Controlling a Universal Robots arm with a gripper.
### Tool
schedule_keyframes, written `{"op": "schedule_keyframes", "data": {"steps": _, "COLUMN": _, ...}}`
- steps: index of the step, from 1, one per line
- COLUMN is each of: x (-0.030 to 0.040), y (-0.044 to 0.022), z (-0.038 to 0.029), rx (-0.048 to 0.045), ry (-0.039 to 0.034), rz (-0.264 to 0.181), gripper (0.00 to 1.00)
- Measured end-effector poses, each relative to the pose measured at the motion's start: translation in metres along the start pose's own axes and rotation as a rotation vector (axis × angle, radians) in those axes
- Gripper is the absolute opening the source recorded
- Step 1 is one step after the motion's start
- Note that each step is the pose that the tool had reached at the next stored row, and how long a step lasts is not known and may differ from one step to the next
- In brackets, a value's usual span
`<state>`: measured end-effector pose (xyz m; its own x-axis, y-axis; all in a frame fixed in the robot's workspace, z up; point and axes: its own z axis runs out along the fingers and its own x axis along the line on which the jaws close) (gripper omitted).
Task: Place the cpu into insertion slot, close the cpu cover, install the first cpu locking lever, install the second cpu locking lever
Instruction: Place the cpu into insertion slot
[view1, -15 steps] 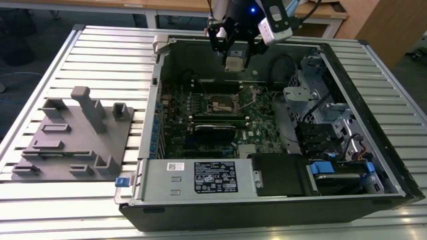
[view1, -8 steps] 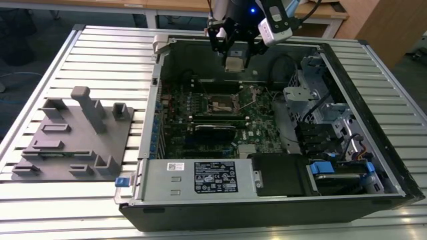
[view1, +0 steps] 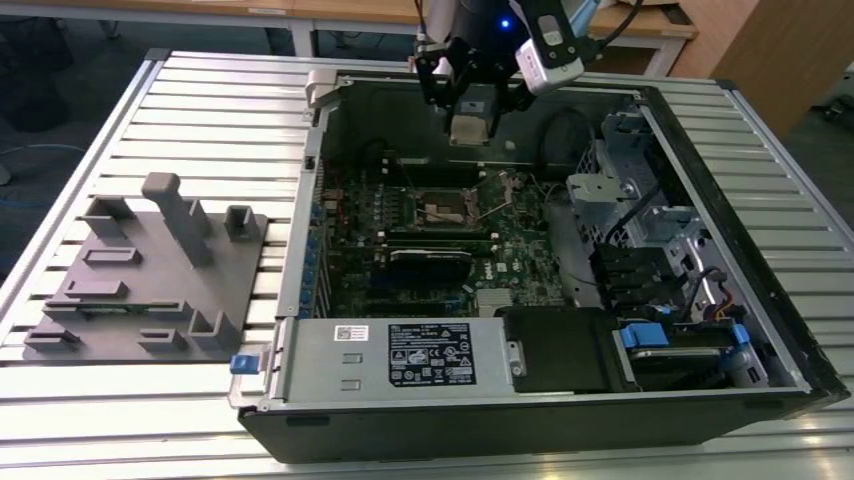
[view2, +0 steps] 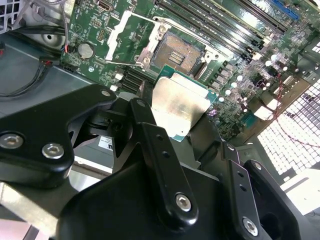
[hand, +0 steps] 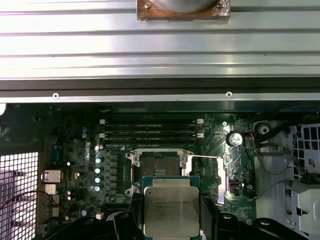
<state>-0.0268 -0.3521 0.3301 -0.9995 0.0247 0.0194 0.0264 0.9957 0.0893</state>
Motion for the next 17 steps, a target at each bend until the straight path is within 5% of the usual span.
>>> {"op": "schedule_keyframes", "data": {"steps": 17, "x": -0.0001, "y": -0.0002, "z": 0.0021, "rx": -0.0002, "ry": -0.0001, "rz": 0.0, "gripper": 0.54}}
